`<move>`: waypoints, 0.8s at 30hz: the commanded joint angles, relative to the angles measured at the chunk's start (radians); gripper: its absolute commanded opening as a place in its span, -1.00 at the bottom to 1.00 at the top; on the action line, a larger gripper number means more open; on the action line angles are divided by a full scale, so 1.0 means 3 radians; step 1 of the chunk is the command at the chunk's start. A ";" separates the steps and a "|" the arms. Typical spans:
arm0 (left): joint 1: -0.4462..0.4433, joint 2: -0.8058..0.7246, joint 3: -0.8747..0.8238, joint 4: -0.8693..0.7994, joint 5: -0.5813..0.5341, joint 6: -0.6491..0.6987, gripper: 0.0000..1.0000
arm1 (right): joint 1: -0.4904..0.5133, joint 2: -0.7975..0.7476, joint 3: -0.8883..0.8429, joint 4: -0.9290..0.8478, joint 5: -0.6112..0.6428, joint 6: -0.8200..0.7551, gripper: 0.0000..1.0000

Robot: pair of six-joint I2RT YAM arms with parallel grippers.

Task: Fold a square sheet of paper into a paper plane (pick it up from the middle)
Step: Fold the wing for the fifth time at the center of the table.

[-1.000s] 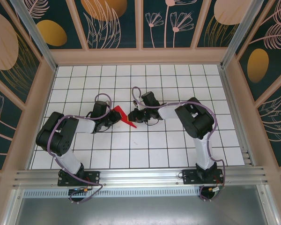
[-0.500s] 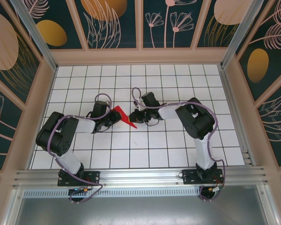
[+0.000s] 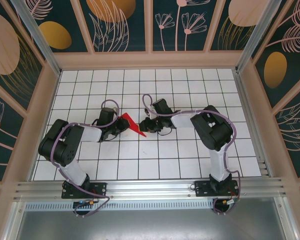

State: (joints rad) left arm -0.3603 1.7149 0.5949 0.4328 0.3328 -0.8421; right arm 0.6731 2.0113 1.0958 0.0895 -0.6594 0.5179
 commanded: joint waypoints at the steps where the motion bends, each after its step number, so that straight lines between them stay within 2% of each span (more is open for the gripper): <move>1: -0.0011 0.0220 -0.0029 -0.0261 -0.0175 0.0005 -0.76 | -0.0010 -0.0048 0.0062 -0.0101 -0.0082 -0.0092 -0.47; 13: -0.0011 0.0239 -0.0035 -0.0255 -0.0176 0.0002 -0.76 | 0.0043 -0.0098 0.0118 -0.0203 0.0020 -0.0221 -0.45; 20: -0.0012 0.0241 -0.0035 -0.0255 -0.0181 0.0004 -0.76 | 0.0055 -0.0035 0.0073 -0.0320 0.0082 -0.0317 -0.70; 24: -0.0014 0.0247 -0.0037 -0.0255 -0.0179 0.0005 -0.76 | 0.0052 0.0024 0.0042 -0.0393 0.0214 -0.0355 -0.75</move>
State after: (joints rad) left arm -0.3603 1.7161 0.5949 0.4332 0.3332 -0.8425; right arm 0.6827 2.0113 1.1168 0.0296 -0.6392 0.4419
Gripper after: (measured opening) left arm 0.118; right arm 0.127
